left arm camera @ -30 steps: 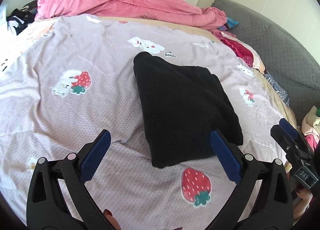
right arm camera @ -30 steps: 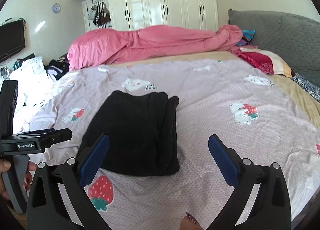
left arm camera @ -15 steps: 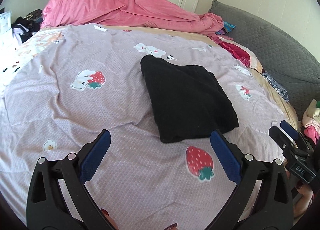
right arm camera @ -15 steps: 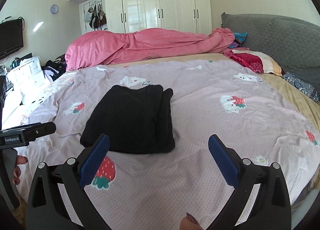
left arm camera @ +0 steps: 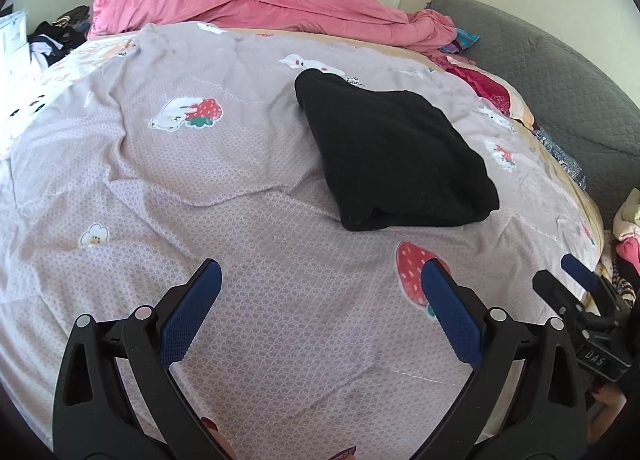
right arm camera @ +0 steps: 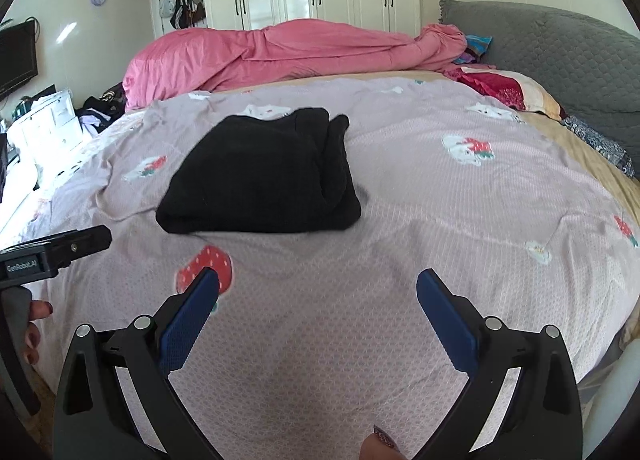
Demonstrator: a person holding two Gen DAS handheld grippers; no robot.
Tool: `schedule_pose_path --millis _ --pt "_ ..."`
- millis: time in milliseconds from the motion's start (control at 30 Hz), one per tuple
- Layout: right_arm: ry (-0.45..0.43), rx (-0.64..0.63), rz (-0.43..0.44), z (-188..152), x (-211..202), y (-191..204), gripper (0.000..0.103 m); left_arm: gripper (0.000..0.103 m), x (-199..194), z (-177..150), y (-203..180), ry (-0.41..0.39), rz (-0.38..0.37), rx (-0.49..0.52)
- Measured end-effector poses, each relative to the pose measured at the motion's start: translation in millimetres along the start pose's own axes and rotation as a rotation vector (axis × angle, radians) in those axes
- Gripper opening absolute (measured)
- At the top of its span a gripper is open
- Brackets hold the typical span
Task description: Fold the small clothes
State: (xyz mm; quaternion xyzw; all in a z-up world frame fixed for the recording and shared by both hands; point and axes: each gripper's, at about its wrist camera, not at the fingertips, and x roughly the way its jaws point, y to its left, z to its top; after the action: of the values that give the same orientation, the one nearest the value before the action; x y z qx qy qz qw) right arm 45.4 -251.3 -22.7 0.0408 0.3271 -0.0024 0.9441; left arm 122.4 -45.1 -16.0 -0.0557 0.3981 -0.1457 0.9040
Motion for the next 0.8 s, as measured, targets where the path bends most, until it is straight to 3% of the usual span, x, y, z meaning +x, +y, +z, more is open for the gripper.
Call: schedule_pose_path --millis 800 --pt "0.016 -0.008 -0.007 -1.8 4.8 2.4 0.099 0.094 -1.2 -2.5 0.9 -0.001 0.034 -0.004"
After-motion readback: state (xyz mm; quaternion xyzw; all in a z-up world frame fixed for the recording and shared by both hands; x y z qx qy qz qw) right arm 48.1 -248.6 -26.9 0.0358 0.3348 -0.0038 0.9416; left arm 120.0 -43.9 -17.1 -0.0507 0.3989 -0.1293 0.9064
